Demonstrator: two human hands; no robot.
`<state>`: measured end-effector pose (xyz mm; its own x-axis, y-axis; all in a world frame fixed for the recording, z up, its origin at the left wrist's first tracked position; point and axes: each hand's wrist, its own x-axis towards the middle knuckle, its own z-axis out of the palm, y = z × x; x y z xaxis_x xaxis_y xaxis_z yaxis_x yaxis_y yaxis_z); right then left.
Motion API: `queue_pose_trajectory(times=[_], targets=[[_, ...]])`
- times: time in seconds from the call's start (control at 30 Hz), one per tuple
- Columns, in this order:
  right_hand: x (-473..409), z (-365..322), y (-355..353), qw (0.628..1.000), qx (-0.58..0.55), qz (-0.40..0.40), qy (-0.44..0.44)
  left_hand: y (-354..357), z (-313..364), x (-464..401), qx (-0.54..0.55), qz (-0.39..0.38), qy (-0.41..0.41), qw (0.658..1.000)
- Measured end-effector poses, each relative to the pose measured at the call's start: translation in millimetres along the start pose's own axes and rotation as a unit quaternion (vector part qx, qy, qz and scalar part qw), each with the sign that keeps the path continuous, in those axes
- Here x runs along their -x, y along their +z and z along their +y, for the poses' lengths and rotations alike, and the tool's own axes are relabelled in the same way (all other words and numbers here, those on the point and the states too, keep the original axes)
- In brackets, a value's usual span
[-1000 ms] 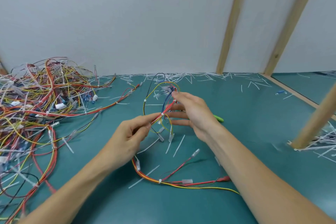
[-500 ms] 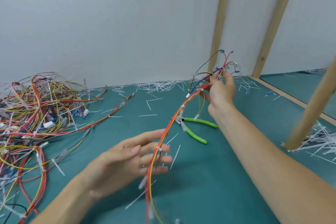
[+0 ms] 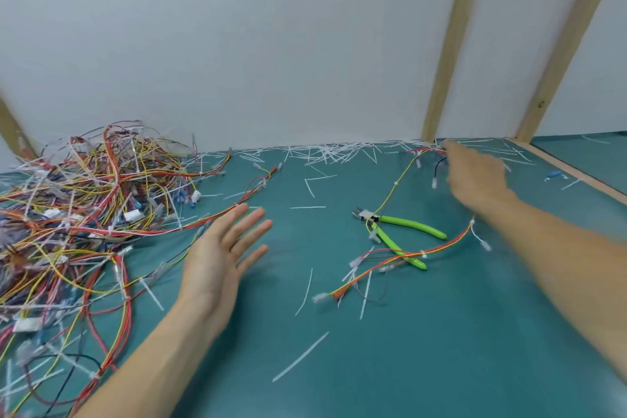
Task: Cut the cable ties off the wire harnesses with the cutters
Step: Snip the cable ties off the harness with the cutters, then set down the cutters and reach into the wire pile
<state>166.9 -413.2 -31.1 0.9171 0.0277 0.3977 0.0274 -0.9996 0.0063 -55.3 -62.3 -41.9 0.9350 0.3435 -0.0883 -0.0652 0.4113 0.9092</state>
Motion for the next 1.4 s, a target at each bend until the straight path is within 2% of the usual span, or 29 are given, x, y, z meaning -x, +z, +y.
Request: queue_pose_trajectory(times=[0.2, 0.27, 0.33, 0.4, 0.43, 0.5, 0.63, 0.73, 0.8, 0.87, 0.97, 1.07, 1.17, 1.23, 1.3, 1.4], targets=[[4.9, -1.3, 19.1, 0.985, 0.118, -0.120, 0.026, 1.5, -5.5, 3.2, -0.079, -0.001, -0.005, 0.997], [-3.6, -6.5, 5.0, 0.983, 0.090, -0.152, 0.052, 1.8, -5.4, 3.1, -0.103, 0.003, -0.001, 0.995], [-4.2, -19.3, -12.0, 0.994, 0.019, -0.097, 0.050, 2.9, -4.8, 2.8, -0.119, 0.007, 0.000, 0.993], [8.7, -35.6, -28.3, 0.998, -0.064, -0.022, 0.002, 3.2, -4.0, 3.0, -0.135, 0.013, 0.005, 0.991], [19.7, -42.7, -35.3, 0.995, -0.090, -0.037, -0.020, 3.0, -3.6, 3.0, -0.144, 0.016, 0.010, 0.989], [41.0, -47.1, -42.8, 0.991, -0.022, -0.121, -0.053, 3.7, -3.2, 4.0, -0.160, 0.022, 0.015, 0.987], [53.1, -26.2, -56.4, 0.958, 0.144, -0.246, -0.020, 6.9, -2.4, 7.8, -0.167, 0.022, 0.015, 0.986], [51.3, -12.8, -68.2, 0.936, 0.235, -0.263, 0.007, 8.2, -1.3, 9.2, -0.175, 0.026, 0.019, 0.984], [48.6, -15.6, -70.7, 0.934, 0.269, -0.233, -0.016, 7.7, -1.1, 8.5, -0.196, 0.028, 0.019, 0.980], [46.8, -38.3, -72.6, 0.958, 0.227, -0.168, -0.050, 6.8, -2.2, 7.5, -0.229, 0.021, 0.016, 0.973], [60.6, -108.2, -73.7, 0.992, 0.002, -0.061, -0.110, 7.2, -4.8, 7.5, -0.284, 0.004, 0.016, 0.959], [100.5, -190.2, -71.8, 0.961, -0.210, -0.060, -0.172, 7.2, -5.1, 6.7, -0.266, 0.041, 0.041, 0.962], [132.5, -246.9, -61.1, 0.930, -0.277, -0.095, -0.223, -2.0, 0.9, -2.7, -0.157, 0.131, 0.052, 0.977], [137.8, -270.1, -55.4, 0.921, -0.299, -0.093, -0.233, -12.0, 5.8, -12.3, -0.058, 0.176, 0.018, 0.983], [135.9, -290.6, -55.7, 0.913, -0.322, -0.072, -0.241, -20.0, 7.9, -19.4, 0.034, 0.191, -0.016, 0.981], [133.0, -327.9, -64.9, 0.897, -0.324, -0.070, -0.292, -25.8, 8.7, -22.5, 0.101, 0.192, -0.035, 0.976]])
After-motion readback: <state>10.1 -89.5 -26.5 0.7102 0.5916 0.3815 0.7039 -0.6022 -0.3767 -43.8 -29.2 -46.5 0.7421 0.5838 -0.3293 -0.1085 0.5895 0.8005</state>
